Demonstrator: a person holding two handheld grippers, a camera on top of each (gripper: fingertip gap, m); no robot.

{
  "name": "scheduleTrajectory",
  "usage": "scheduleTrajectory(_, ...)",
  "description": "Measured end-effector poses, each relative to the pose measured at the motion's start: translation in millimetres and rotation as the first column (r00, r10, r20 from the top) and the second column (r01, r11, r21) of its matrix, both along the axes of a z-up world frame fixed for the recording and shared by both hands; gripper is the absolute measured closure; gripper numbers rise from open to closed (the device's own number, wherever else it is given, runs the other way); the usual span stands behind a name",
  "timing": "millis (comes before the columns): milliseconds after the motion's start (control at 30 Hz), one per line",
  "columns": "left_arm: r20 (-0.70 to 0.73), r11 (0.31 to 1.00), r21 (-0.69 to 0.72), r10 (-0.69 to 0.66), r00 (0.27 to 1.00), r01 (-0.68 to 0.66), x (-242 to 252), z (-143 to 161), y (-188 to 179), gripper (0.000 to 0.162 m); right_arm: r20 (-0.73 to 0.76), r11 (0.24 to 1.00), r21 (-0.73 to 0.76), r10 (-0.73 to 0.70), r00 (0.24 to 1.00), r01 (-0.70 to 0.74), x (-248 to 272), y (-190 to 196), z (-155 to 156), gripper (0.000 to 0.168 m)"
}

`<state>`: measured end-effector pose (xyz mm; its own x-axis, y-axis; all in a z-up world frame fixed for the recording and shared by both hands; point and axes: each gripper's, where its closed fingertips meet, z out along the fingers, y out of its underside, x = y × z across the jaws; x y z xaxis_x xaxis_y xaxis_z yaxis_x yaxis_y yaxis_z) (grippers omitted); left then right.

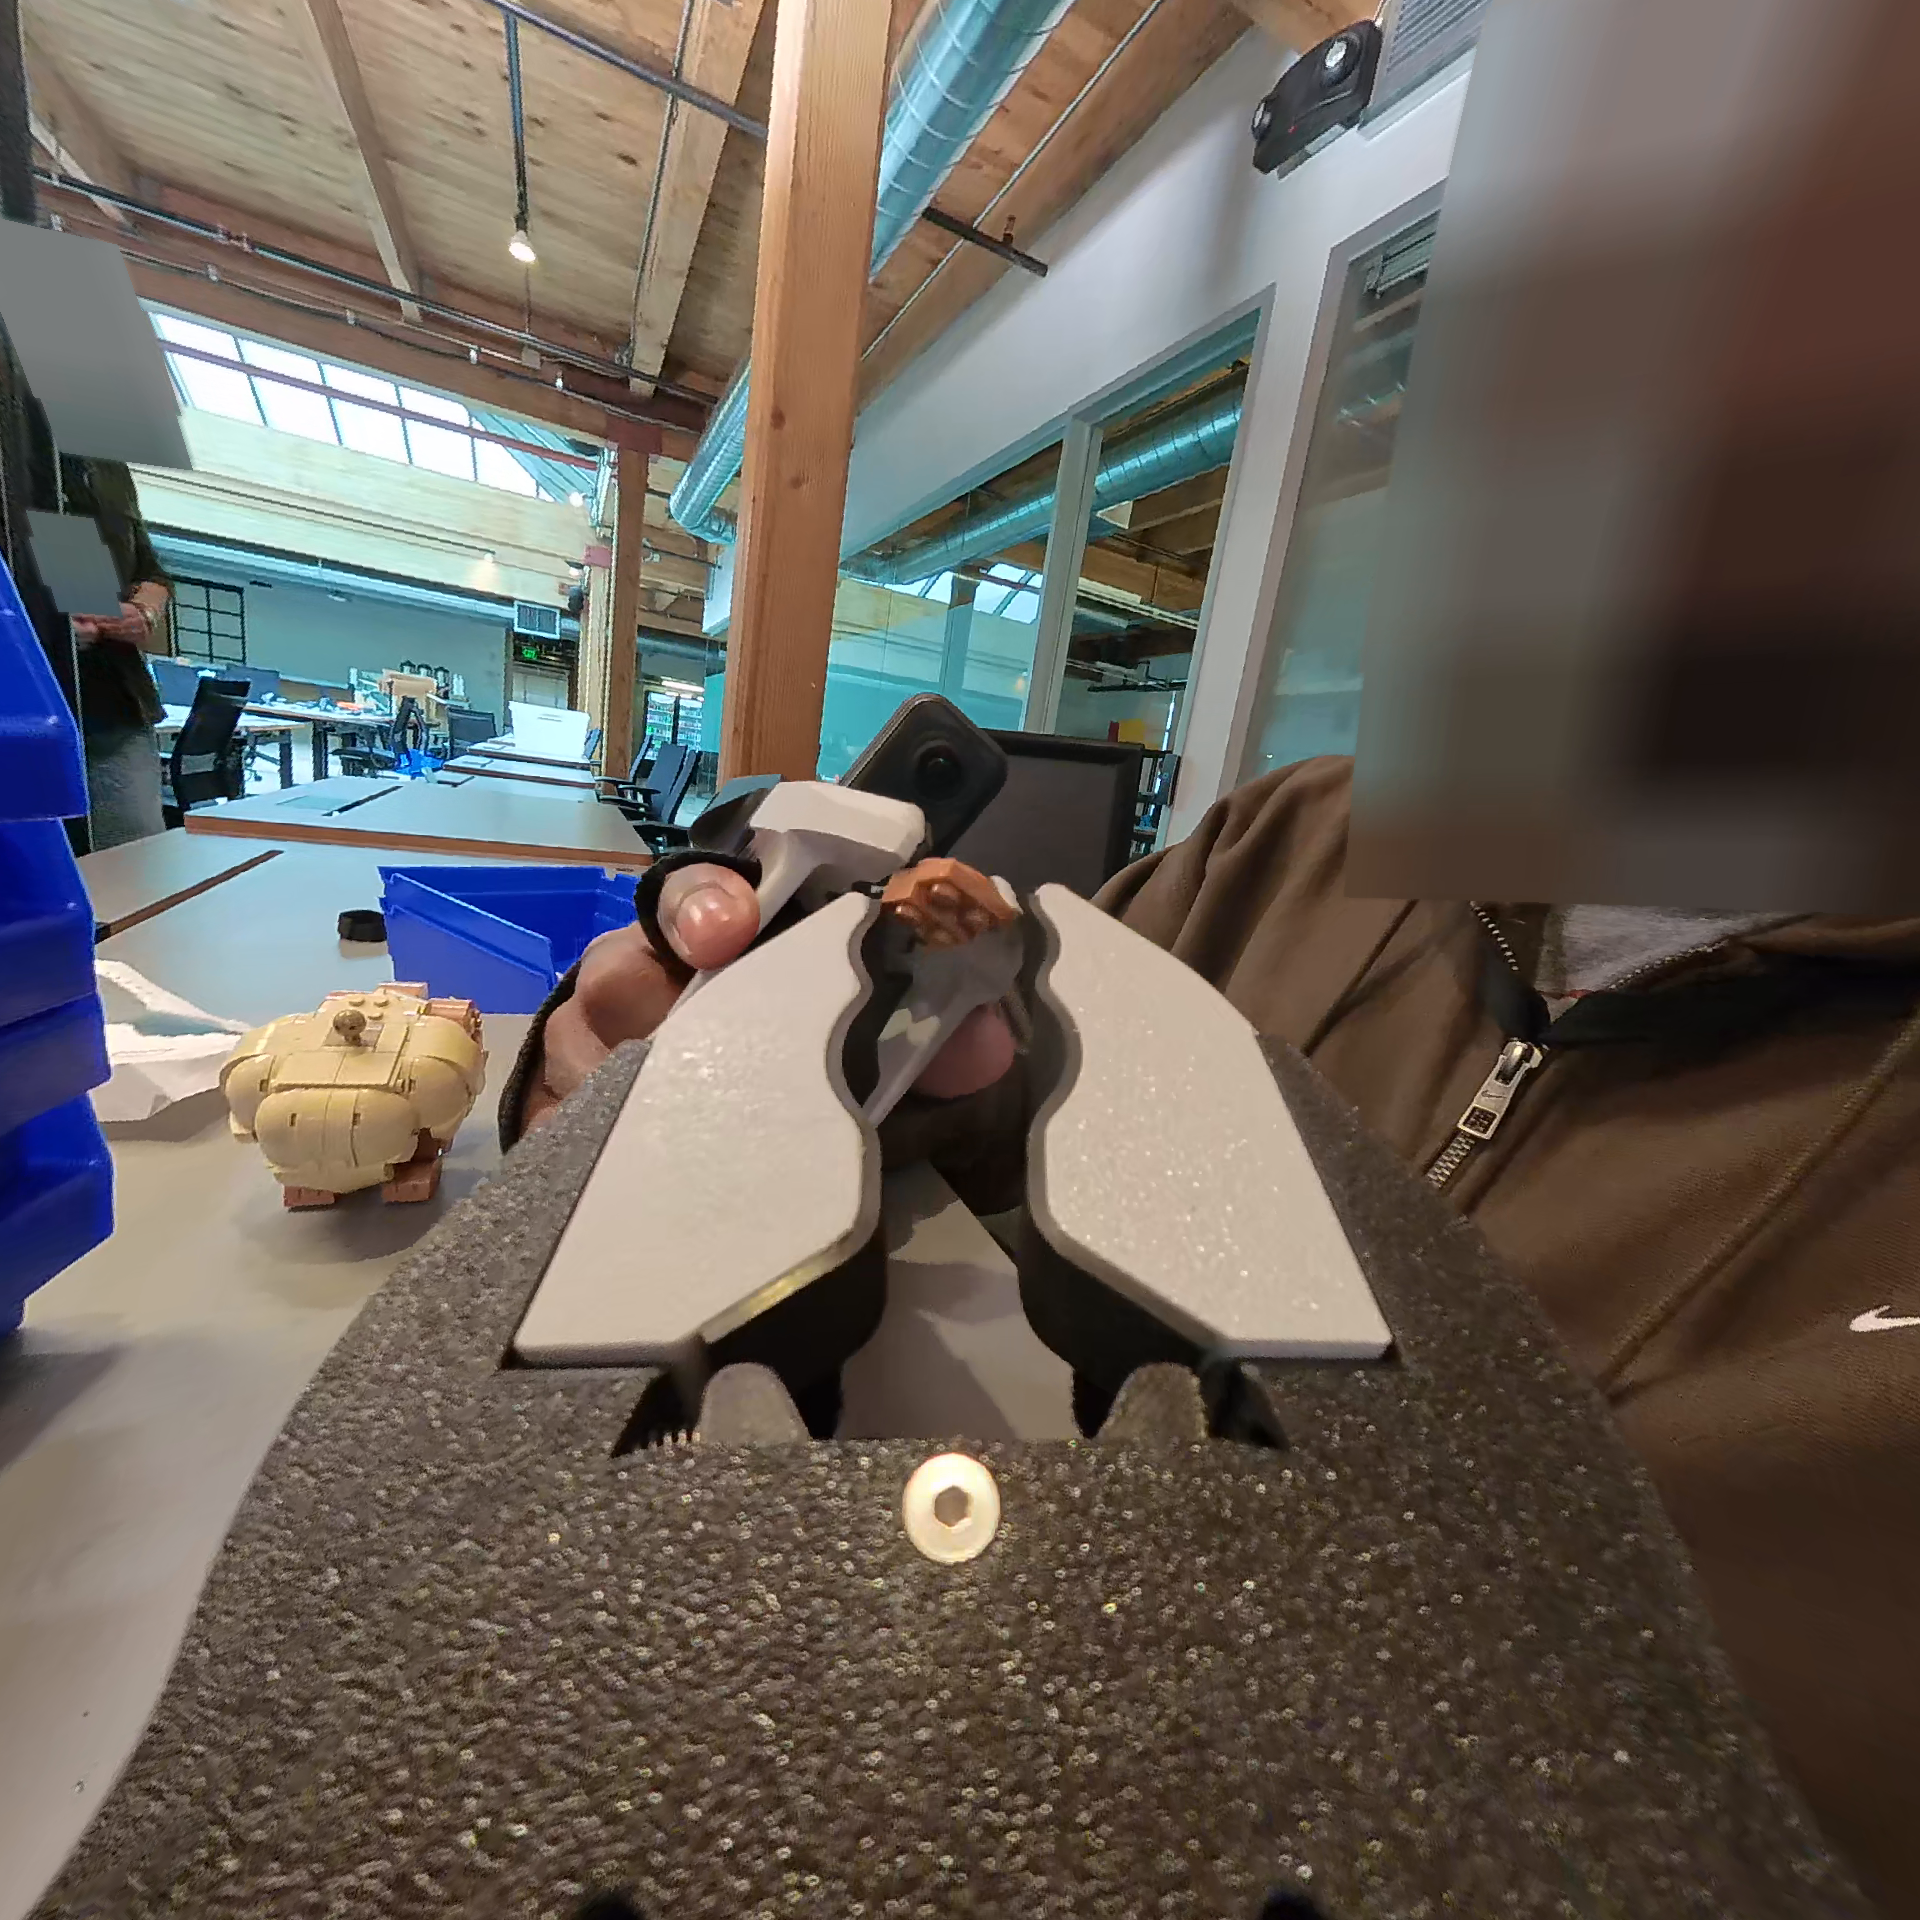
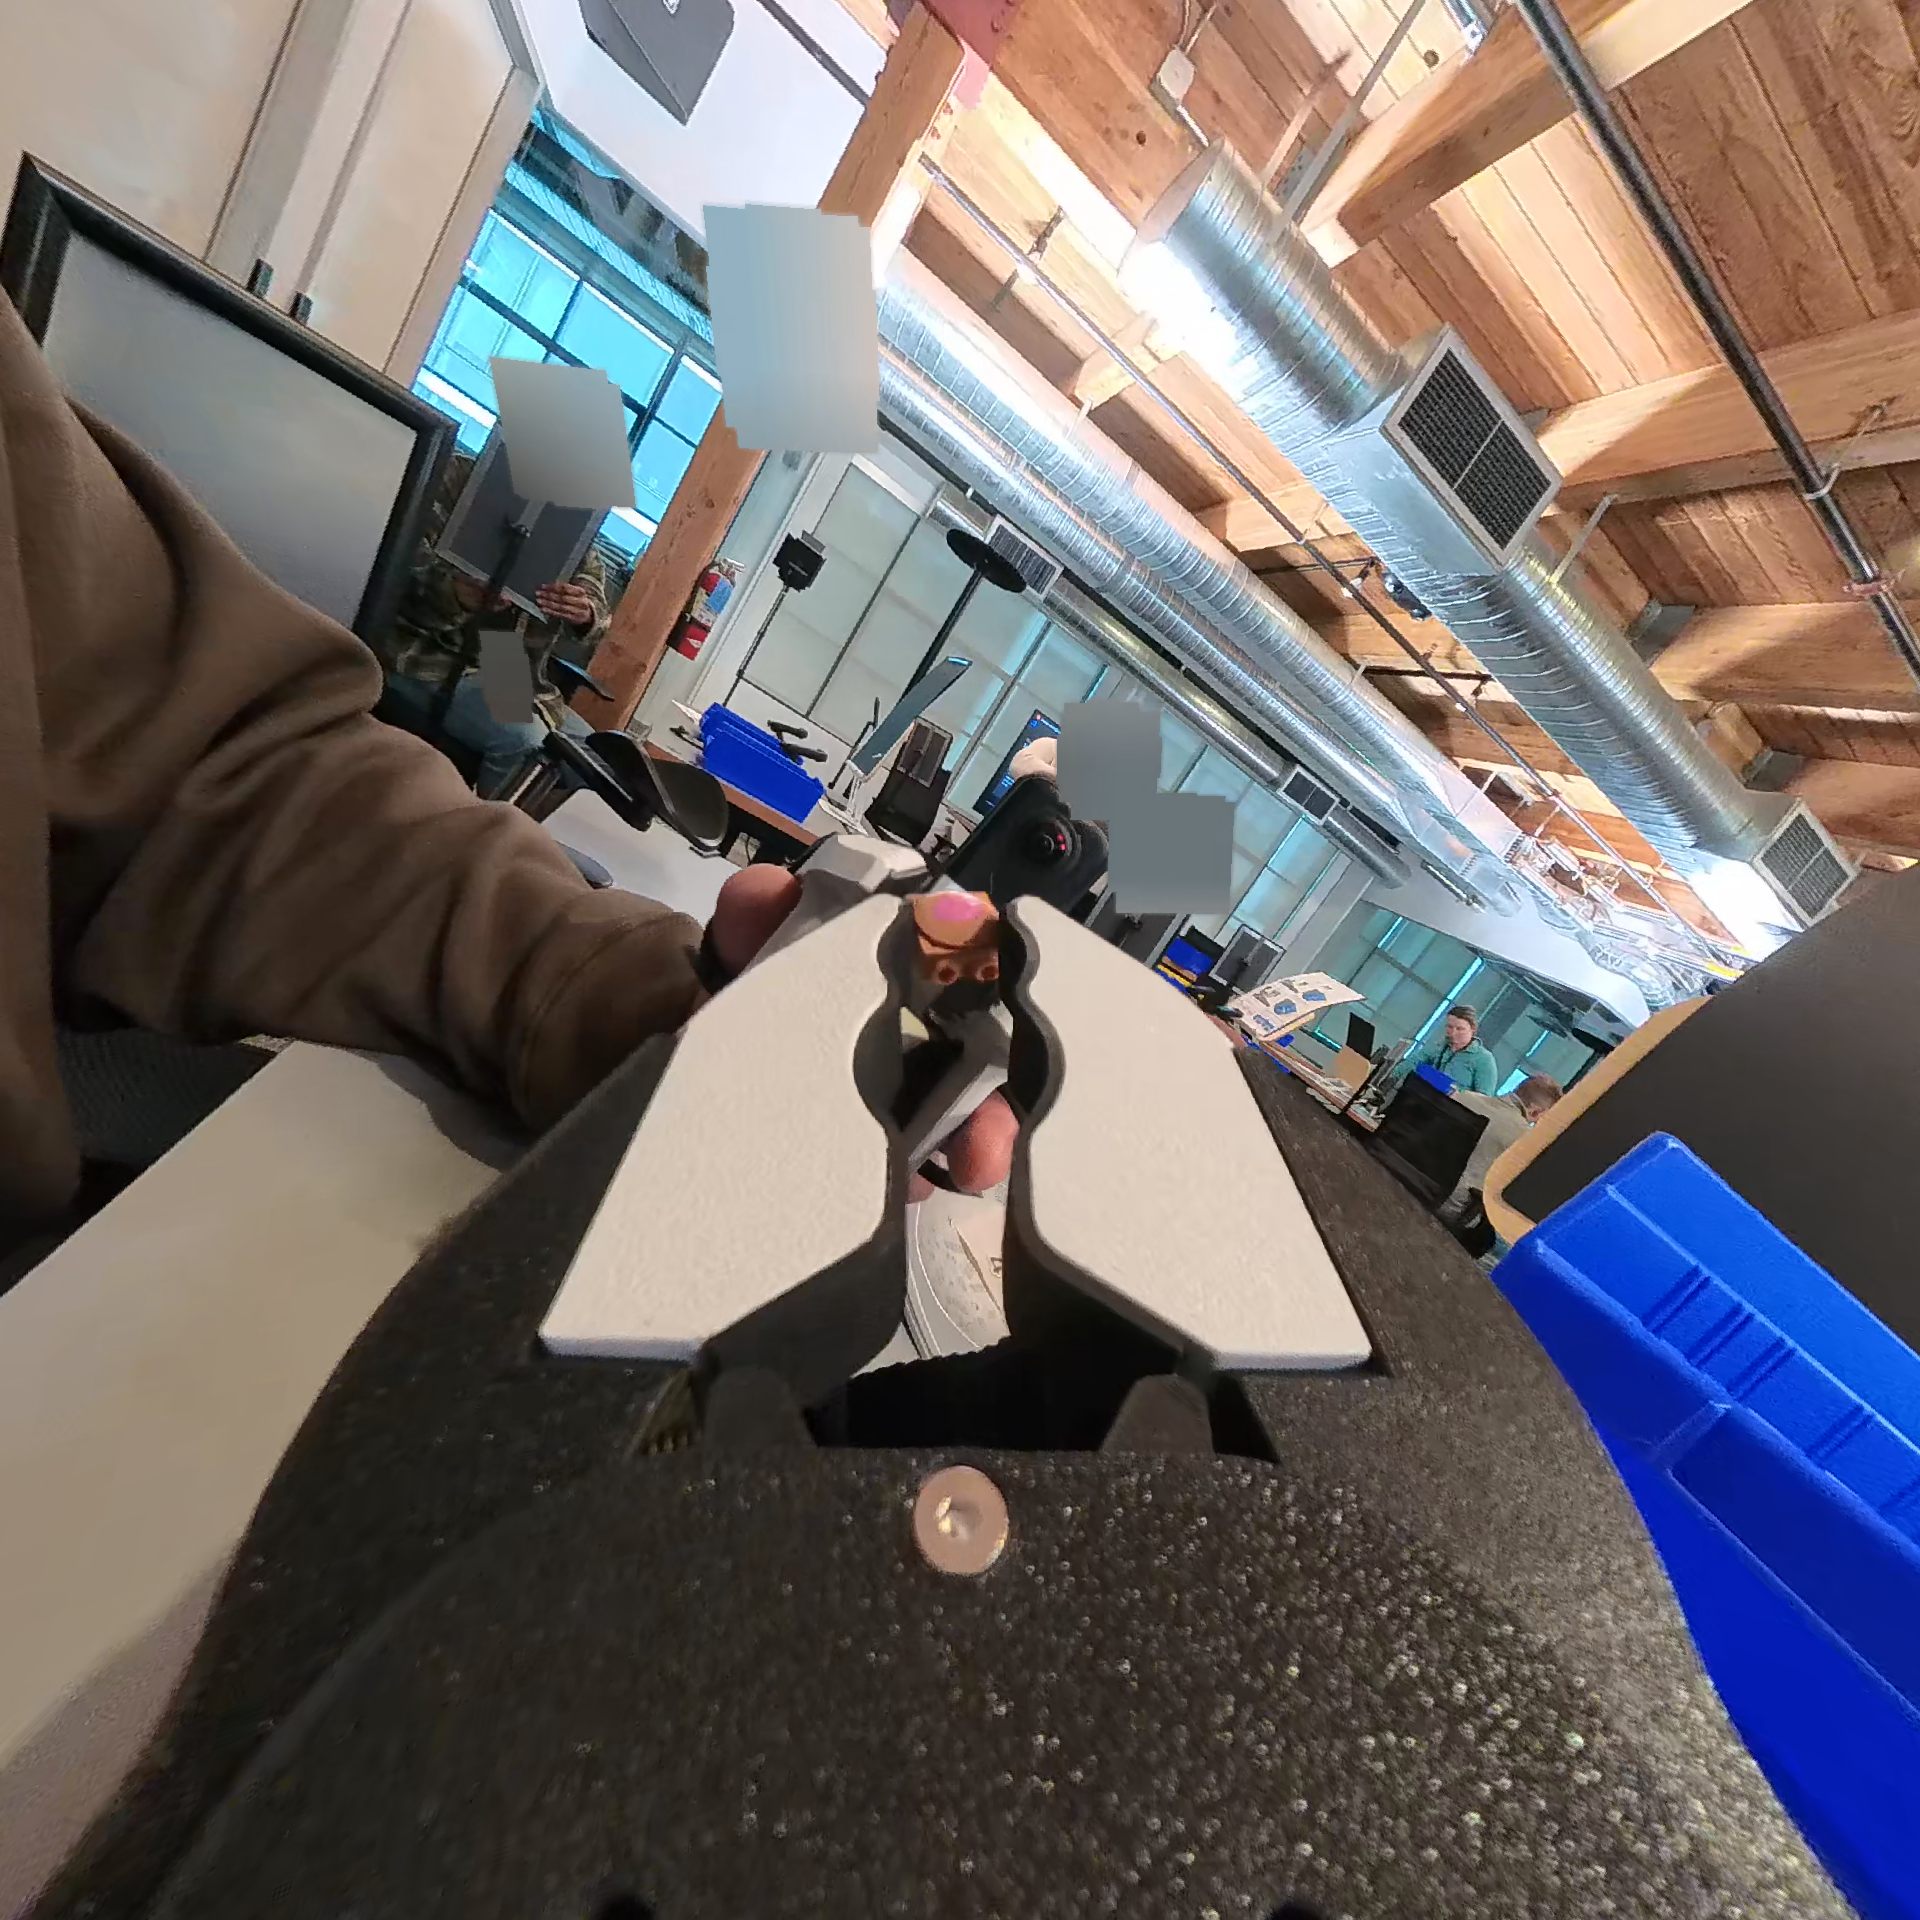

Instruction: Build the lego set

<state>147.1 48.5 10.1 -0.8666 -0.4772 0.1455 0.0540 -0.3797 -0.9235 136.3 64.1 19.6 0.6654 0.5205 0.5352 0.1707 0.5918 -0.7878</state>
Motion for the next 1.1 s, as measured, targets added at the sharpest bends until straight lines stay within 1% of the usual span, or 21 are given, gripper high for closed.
scheduleTrajectory(167, 0.013, 0.999, -0.041, -0.015, 1.0, 0.016, -2.5, 5.1, 1.9, 0.137, -0.017, 1.0, 0.002, 0.022, 1.0, -0.022, -2.0, -3.3, 2.3, 0.153)
scheduleTrajectory(400, 0.023, 0.993, -0.089, -0.075, 0.997, 0.077, -6.8, 7.7, -3.0, 0.137, -0.027, 0.999, 0.004, 0.049, 0.998, -0.049, -5.3, -7.4, 4.0, 0.153)
scheduleTrajectory(567, 0.036, 0.99, -0.099, -0.101, 0.994, 0.104, -10.1, 8.8, -5.6, 0.137, -0.028, 0.998, 0.005, 0.057, 0.998, -0.057, -7.3, -8.4, 4.0, 0.153)
scheduleTrajectory(733, 0.053, 0.992, -0.094, -0.079, 0.996, 0.083, -9.1, 9.3, -6.1, 0.139, -0.029, 0.999, 0.006, 0.054, 0.998, -0.054, -7.2, -8.2, 4.1, 0.153)
scheduleTrajectory(833, 0.074, 0.997, -0.06, -0.036, 0.997, 0.04, -7.9, 9.3, -4.9, 0.14, -0.023, 0.999, 0.012, 0.038, 0.999, -0.038, -6.1, -6.9, 4.0, 0.153)
scheduleTrajectory(933, 0.11, 0.997, 0.012, 0.068, 0.992, -0.07, -3.4, 9.7, -1.0, 0.139, 0.009, 0.999, 0.038, -0.015, 1.0, 0.014, -2.4, -4.2, 4.4, 0.153)
scheduleTrajectory(1033, 0.174, 0.972, 0.114, 0.185, 0.967, -0.207, -0.8, 12.0, 3.0, 0.139, 0.102, 0.987, 0.109, -0.132, 0.986, 0.121, 4.2, 1.0, 2.7, 0.148)
scheduleTrajectory(1100, 0.227, 0.93, 0.195, 0.267, 0.937, -0.312, 1.6, 12.5, 5.9, 0.14, 0.183, 0.964, 0.179, -0.228, 0.956, 0.195, 8.4, 5.1, -0.7, 0.148)
